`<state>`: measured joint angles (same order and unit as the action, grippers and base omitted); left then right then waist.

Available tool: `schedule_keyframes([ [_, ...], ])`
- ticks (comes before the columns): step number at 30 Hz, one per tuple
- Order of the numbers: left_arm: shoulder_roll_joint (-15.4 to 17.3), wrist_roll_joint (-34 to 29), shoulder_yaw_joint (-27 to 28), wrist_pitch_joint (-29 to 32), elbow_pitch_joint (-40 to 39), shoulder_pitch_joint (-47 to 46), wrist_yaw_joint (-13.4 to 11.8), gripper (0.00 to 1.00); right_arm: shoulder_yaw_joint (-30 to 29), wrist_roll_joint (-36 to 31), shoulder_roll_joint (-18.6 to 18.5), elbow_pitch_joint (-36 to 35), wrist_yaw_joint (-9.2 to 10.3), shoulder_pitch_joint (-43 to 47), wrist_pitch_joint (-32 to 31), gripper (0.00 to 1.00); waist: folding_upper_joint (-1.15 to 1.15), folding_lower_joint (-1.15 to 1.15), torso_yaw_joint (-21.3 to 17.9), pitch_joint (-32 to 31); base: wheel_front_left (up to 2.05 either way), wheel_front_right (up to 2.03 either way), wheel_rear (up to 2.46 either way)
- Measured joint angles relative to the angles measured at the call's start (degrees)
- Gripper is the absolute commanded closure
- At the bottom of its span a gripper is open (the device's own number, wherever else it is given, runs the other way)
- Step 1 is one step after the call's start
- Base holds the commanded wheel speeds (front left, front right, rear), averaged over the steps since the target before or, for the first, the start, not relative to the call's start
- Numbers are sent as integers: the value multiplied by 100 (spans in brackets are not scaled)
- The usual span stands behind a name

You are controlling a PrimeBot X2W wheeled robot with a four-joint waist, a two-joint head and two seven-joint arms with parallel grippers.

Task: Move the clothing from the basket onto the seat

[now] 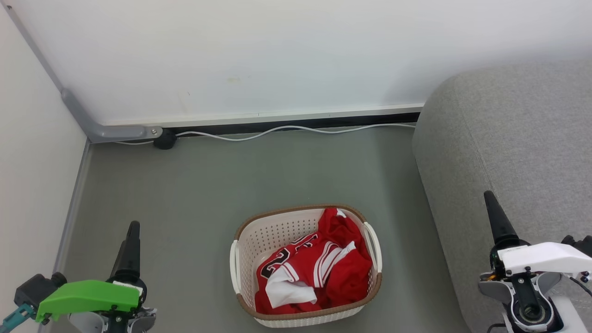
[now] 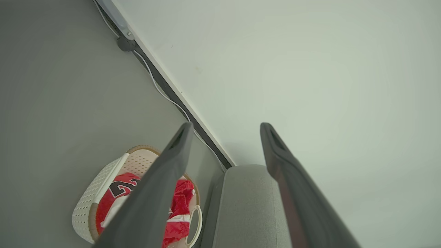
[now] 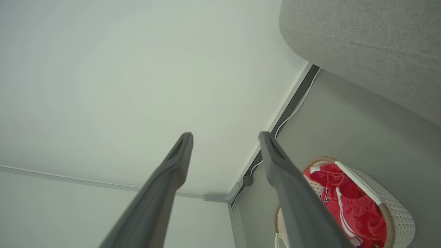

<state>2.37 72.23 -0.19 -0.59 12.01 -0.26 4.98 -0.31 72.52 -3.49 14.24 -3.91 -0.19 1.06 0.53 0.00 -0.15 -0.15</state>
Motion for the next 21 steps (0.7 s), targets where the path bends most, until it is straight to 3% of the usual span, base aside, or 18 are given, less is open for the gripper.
schedule_keyframes([
  [21, 218, -2506, -511, -427, -401, 27, -388, 0, 642, -2037, -80, -252, 350, 2, 398, 0, 0, 0, -8, -27, 0, 0, 0],
])
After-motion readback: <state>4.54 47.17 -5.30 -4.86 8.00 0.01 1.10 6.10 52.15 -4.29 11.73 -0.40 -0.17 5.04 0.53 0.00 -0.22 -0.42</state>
